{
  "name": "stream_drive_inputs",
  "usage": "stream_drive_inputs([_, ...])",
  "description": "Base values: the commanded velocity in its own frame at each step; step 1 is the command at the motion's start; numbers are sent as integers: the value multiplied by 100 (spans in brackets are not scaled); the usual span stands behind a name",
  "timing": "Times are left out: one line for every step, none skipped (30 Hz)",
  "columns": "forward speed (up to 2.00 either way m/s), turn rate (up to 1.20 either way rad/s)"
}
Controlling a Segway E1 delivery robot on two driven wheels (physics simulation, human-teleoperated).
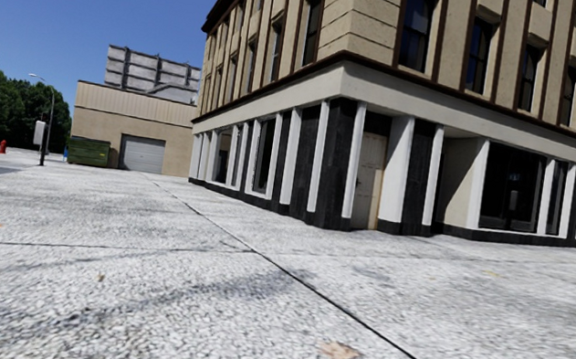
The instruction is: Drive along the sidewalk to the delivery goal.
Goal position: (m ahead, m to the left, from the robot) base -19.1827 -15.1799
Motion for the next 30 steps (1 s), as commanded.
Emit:
stream_drive_inputs([131,-44])
stream_drive_inputs([131,-45])
stream_drive_inputs([131,-45])
stream_drive_inputs([131,-45])
stream_drive_inputs([131,-45])
stream_drive_inputs([131,-45])
stream_drive_inputs([131,-45])
stream_drive_inputs([131,-45])
stream_drive_inputs([131,-45])
stream_drive_inputs([131,-45])
stream_drive_inputs([131,-45])
stream_drive_inputs([131,-45])
stream_drive_inputs([131,-45])
stream_drive_inputs([131,-45])
stream_drive_inputs([131,-45])
stream_drive_inputs([131,-45])
stream_drive_inputs([131,-45])
stream_drive_inputs([131,-45])
stream_drive_inputs([131,-45])
stream_drive_inputs([131,-45])
stream_drive_inputs([131,-45])
stream_drive_inputs([131,-45])
stream_drive_inputs([131,0])
stream_drive_inputs([131,0])
stream_drive_inputs([131,0])
stream_drive_inputs([131,0])
stream_drive_inputs([129,0])
stream_drive_inputs([128,0])
stream_drive_inputs([127,0])
stream_drive_inputs([127,0])
